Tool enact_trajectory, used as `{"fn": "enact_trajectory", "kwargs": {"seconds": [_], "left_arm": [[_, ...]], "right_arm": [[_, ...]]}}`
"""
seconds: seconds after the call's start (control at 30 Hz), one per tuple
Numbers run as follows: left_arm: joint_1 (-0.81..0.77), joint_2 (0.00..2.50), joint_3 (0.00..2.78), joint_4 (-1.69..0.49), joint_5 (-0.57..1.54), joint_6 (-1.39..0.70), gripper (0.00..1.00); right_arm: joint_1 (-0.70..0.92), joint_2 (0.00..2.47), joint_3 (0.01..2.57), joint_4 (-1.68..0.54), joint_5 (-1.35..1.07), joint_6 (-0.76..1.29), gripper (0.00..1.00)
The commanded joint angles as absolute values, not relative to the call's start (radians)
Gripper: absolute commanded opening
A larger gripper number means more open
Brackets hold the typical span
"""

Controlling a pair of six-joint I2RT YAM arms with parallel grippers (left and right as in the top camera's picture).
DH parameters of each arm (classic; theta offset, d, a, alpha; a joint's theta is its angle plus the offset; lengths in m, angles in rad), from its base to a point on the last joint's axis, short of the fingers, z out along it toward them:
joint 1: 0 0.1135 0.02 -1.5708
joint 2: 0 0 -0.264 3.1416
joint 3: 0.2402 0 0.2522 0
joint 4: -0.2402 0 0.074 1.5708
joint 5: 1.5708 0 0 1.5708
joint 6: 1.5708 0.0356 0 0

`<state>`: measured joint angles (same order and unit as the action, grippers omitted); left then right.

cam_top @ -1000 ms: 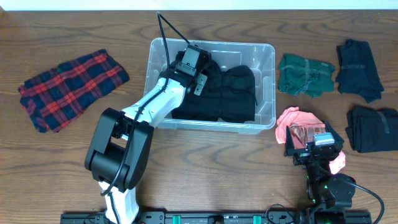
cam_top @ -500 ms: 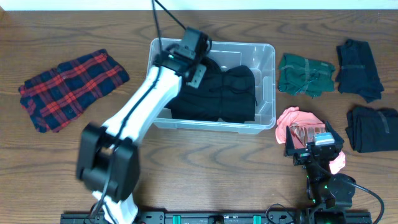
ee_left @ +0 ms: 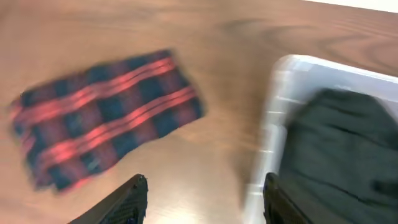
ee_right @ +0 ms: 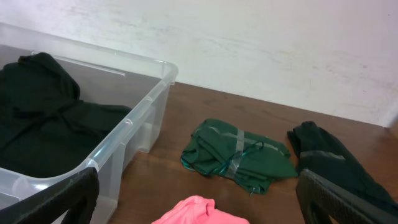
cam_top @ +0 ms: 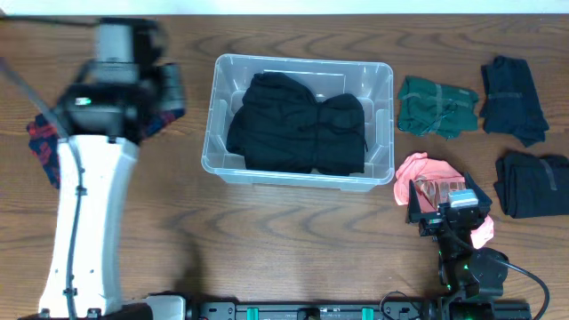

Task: Pack container
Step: 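Move the left gripper to the plaid shirt and grasp it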

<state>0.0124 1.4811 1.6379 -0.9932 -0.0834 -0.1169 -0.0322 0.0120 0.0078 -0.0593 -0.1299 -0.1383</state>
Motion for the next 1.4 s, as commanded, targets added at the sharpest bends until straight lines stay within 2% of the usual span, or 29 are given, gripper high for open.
{"fn": "enact_trajectory", "kwargs": {"seconds": [0.0, 0.3, 0.47, 0.57, 0.8, 1.1, 1.37], "left_arm": [[0.173, 1.479, 1.639, -1.027, 0.023, -0.152, 0.6], [0.599, 1.532, 1.6, -0.961, 0.066, -0.178, 0.6], [0.73, 1.607, 1.569, -0.889, 0.158, -0.177, 0.61], [0.761, 1.685, 1.564, -0.865, 0.158, -0.178, 0.98], [0.77, 1.87, 1.564, -0.827, 0.146, -0.165, 0.98], [0.809, 1.967, 1.564, -0.726, 0.152, -0.048, 0.98], [0.875, 2.04, 1.564, -0.64, 0.432, 0.107, 0.98]], "right_arm": [[-0.025, 0.007, 0.006, -0.064, -0.123, -0.128, 0.99], [-0.025, 0.007, 0.006, -0.064, -0.123, -0.128, 0.99], [-0.025, 0.007, 0.006, -0.064, -0.123, -0.128, 0.99], [-0.025, 0.007, 0.006, -0.064, -0.123, -0.128, 0.99], [-0.025, 0.007, 0.006, -0.064, -0.123, -0.128, 0.99], [-0.025, 0.007, 0.006, -0.064, -0.123, -0.128, 0.99], [-0.025, 0.007, 0.006, -0.064, -0.123, -0.128, 0.99]]}}
